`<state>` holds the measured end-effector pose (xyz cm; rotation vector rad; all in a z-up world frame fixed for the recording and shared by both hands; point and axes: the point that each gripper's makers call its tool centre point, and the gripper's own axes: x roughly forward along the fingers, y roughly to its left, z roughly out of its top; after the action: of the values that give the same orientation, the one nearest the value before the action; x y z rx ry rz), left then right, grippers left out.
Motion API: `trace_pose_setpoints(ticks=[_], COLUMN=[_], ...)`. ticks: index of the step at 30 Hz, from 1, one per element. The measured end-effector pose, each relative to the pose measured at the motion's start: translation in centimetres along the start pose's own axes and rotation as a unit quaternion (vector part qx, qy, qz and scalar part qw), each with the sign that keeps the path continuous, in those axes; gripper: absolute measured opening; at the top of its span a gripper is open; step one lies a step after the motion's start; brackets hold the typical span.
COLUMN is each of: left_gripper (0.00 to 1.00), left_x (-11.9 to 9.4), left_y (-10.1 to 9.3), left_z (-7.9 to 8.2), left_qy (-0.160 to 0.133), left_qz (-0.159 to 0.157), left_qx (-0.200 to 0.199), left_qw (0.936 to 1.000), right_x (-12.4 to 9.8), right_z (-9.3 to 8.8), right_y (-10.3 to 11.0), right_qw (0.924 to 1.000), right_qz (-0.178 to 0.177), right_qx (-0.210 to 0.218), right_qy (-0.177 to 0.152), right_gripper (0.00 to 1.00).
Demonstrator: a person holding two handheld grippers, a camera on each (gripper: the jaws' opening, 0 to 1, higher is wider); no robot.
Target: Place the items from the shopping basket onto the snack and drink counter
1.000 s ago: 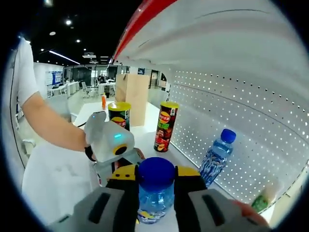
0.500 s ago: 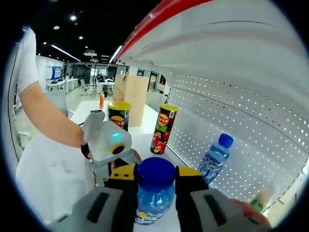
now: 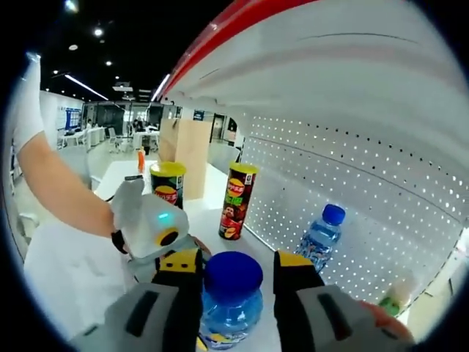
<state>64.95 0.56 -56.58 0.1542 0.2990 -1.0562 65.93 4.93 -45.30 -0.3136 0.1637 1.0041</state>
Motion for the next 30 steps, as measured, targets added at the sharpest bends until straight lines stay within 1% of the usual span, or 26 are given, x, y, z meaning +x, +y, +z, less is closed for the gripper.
trace_pose_setpoints(ticks=[1,2,3,4,5,8,10,11,13,14,16,18,19,20,22,24,27,28,29,30], left_gripper=[0.58,0.58,0.59,0.6,0.61,0.62,0.6,0.62,0.69,0.69,0.7,0.7,0.7,0.71,0.73,0.76,0.78,0.79,0.8,0.81], left_x=[-0.1,-0.2,-0.4,-0.6,-0.9,-1.6,-2.3,-2.7,-3.3,-3.6,-4.3,-5.0,-5.1,-5.6,-6.3,-7.1,-8.2,-8.5,-8.9,-9.1], left_y=[0.0,0.0,0.0,-0.1,-0.2,-0.2,0.1,0.1,-0.2,-0.5,-0.6,-0.9,-0.9,-1.1,-1.5,-1.7,-2.2,-2.3,-2.3,-2.4], left_z=[0.0,-0.1,-0.3,-0.3,-0.4,-0.6,-0.1,0.2,0.5,0.4,-0.3,-0.4,-0.4,-0.2,-0.2,-0.1,0.0,0.0,0.1,0.1], left_qy=[0.0,0.001,0.006,0.008,0.01,0.015,0.01,0.007,0.001,0.004,0.017,0.014,0.012,0.009,0.006,0.003,-0.003,-0.004,-0.006,-0.005], left_qz=[0.001,0.001,0.003,0.003,0.004,0.01,0.024,0.028,0.026,0.023,0.028,0.03,0.031,0.034,0.039,0.045,0.05,0.05,0.057,0.059], left_qx=[-0.002,-0.003,-0.002,0.0,0.002,0.004,0.012,0.01,0.011,0.012,0.022,0.018,0.016,0.014,0.012,0.01,0.009,0.013,0.023,0.025], left_qw=[1.0,1.0,1.0,1.0,0.9999,0.9998,0.9996,0.9995,0.9996,0.9997,0.9992,0.9993,0.9993,0.9993,0.9991,0.9989,0.9987,0.9987,0.9981,0.9979], right_x=[-0.1,-0.3,-0.4,-0.5,-0.7,-1.1,-1.5,-1.8,-2.2,-2.4,-2.7,-3.1,-2.9,-3.0,-3.7,-4.2,-5.6,-6.0,-6.5,-6.8], right_z=[0.1,0.6,0.4,0.5,0.5,0.5,0.7,0.8,1.1,1.2,1.1,1.2,1.1,1.0,1.0,0.8,1.3,1.6,1.8,1.8], right_y=[0.3,0.8,0.5,0.6,0.9,1.1,1.0,1.0,1.2,1.3,1.6,1.9,1.4,1.4,1.7,1.2,1.7,2.1,2.4,2.5], right_qw=[1.0,0.9998,0.9998,0.9998,0.9998,0.9998,0.9999,0.9999,0.9996,0.9997,0.9998,0.9998,0.9998,0.9998,0.9998,0.9997,0.9993,0.9992,0.9992,0.9993], right_qz=[0.004,0.011,0.011,0.013,0.014,0.01,0.002,-0.001,-0.002,-0.001,-0.006,-0.004,-0.006,-0.008,-0.012,-0.017,-0.019,-0.016,-0.016,-0.02], right_qx=[0.002,0.008,0.007,0.004,-0.004,-0.01,-0.008,-0.005,0.008,0.007,-0.003,0.001,0.0,0.0,0.002,0.005,0.014,0.016,0.014,0.007], right_qy=[-0.002,-0.016,-0.015,-0.015,-0.013,-0.011,-0.013,-0.015,-0.026,-0.025,-0.019,-0.018,-0.018,-0.018,-0.016,-0.017,-0.028,-0.033,-0.034,-0.029], right_gripper=[0.39,0.44,0.48,0.49,0.49,0.49,0.49,0.49,0.51,0.52,0.55,0.56,0.56,0.56,0.57,0.57,0.58,0.59,0.59,0.59])
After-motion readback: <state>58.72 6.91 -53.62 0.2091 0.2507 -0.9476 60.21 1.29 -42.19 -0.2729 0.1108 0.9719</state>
